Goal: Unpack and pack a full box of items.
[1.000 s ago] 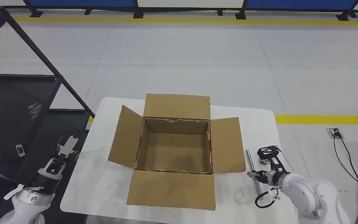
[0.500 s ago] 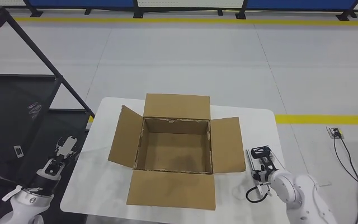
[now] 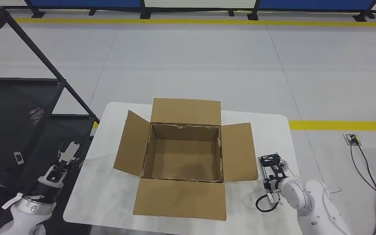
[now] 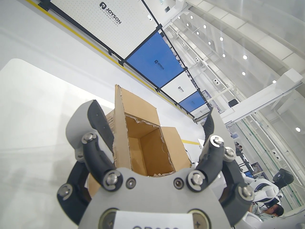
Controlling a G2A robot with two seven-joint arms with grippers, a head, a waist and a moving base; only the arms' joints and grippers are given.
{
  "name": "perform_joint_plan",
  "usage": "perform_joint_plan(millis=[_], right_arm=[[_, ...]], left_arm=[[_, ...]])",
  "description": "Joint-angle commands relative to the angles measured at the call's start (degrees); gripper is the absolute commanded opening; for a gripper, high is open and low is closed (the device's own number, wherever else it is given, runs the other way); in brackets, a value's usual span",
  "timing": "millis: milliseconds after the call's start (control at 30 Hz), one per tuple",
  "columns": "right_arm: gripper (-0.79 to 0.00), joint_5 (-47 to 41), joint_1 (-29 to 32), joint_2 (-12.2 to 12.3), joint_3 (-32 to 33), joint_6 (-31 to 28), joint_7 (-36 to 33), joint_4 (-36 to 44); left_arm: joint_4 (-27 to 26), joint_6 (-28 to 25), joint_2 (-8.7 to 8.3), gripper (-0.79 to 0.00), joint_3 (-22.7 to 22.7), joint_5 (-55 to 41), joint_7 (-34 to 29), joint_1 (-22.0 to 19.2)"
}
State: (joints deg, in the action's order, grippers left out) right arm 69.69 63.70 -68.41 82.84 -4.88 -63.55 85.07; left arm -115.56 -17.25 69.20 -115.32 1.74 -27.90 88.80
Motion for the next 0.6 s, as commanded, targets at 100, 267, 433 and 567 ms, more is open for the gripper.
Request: perform_joint_plan(millis=[100, 267, 433, 567], right_arm=[[-0.594, -0.13, -1.05, 0.00, -0.77, 0.03, -0.64, -1.22], [-0.785, -0.08, -1.51, 0.05, -1.08, 0.36, -0.80, -1.74], [-0.785, -0.90, -0.65, 0.35, 0.69, 0.99, 0.21, 0.89], [-0.785, -2.93, 2.16, 0.96, 5.32, 1.14, 1.62, 7.63]], left_arm=[[0.37, 0.16, -0.20, 0.000, 0.00, -0.03, 0.31, -0.23], [0.47, 0.31, -0.39, 0.000, 0.11, -0.09, 0.55, -0.37], [0.49, 0.34, -0.57, 0.000, 0.36, -0.02, 0.70, -0.57], [0.43, 0.42, -0.71, 0.000, 0.64, 0.09, 0.79, -0.65]])
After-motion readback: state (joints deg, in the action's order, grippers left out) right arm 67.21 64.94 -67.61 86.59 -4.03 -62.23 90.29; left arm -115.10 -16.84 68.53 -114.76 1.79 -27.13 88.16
